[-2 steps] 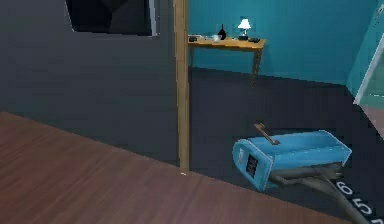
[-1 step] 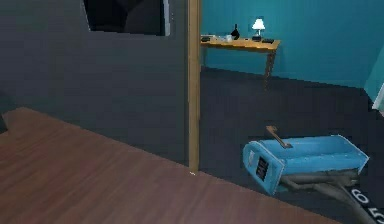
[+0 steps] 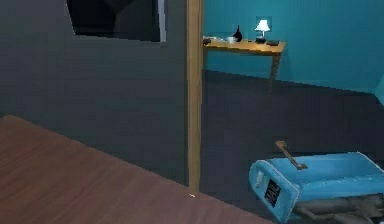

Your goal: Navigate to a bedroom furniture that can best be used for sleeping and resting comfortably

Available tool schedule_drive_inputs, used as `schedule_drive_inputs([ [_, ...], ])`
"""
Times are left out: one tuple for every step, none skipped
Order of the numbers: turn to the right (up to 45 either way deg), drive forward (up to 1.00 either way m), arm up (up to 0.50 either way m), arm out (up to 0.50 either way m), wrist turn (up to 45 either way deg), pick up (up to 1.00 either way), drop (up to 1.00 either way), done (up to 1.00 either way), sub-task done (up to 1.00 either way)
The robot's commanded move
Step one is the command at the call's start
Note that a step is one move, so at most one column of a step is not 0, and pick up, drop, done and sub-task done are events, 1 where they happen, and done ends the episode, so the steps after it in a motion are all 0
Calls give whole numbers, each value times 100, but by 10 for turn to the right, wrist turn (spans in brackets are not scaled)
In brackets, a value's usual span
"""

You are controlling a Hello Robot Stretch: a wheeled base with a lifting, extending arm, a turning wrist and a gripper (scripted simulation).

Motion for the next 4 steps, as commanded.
schedule_drive_inputs([
  [240,0,0,0,0,0,0,0,0],
  [0,55,0,0,0,0,0,0,0],
  [360,0,0,0,0,0,0,0,0],
  [0,100,0,0,0,0,0,0,0],
])
